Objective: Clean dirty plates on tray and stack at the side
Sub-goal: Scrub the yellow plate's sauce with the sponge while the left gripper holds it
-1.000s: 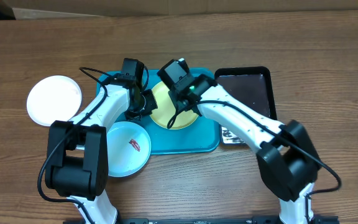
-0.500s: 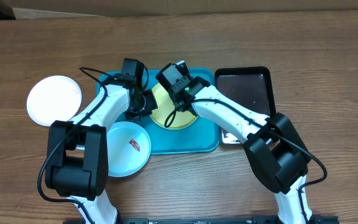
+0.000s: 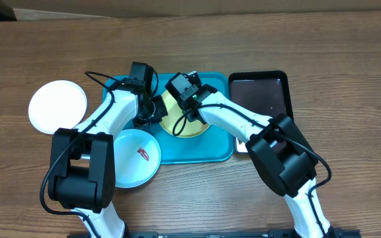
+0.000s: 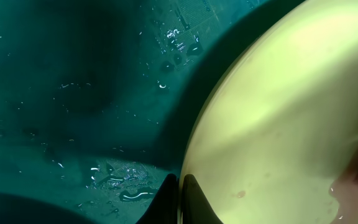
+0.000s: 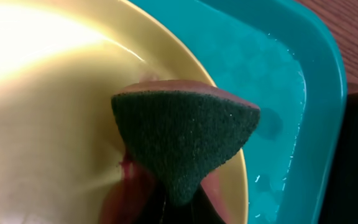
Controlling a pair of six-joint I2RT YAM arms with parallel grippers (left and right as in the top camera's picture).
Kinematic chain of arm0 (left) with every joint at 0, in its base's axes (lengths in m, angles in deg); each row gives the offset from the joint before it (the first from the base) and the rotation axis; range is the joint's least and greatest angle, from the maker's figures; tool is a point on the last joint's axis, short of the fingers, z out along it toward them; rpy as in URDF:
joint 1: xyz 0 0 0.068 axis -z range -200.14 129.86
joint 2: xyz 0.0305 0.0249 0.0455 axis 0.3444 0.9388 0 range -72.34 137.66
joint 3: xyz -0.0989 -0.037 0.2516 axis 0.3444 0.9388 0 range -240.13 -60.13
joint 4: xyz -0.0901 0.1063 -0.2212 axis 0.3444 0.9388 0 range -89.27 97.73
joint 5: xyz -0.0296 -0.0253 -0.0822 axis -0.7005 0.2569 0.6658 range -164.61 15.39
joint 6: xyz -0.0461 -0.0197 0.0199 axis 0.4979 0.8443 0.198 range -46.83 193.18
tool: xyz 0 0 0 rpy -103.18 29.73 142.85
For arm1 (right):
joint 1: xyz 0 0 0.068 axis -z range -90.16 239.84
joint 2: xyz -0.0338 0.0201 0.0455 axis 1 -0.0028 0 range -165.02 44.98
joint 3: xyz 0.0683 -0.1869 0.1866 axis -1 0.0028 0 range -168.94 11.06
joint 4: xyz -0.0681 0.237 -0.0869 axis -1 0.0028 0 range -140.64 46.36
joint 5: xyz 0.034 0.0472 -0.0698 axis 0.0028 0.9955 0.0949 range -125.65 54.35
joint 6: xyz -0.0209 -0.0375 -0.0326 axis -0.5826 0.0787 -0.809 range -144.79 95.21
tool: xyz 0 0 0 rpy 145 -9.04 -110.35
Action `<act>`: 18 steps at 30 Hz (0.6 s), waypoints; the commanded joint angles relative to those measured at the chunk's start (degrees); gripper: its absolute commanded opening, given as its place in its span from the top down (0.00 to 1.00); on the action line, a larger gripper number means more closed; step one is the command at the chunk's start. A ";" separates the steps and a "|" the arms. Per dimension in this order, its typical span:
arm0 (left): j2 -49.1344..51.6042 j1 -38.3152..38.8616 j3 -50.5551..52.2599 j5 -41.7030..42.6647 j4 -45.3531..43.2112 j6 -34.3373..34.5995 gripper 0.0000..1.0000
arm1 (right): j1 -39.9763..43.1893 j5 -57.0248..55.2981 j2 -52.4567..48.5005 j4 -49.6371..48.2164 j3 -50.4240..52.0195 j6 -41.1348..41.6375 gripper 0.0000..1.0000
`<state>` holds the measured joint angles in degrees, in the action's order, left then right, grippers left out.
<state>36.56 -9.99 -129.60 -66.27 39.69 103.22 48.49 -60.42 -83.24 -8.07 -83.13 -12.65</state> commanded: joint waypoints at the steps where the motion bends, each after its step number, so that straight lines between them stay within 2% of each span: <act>1: 0.50 0.39 0.44 0.04 0.11 -0.72 0.96 | 0.66 4.39 -4.50 0.11 0.11 1.66 0.96; 12: 0.50 0.39 0.44 0.04 0.17 -1.11 0.96 | 0.66 28.06 -4.59 1.70 0.15 1.62 0.96; 18: 0.50 0.39 0.44 0.07 0.13 -1.11 0.96 | 0.57 33.73 -4.59 1.86 0.17 1.62 0.96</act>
<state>36.56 -10.14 -129.58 -67.89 40.21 103.04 51.31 -42.24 -83.52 -7.35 -85.27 -11.78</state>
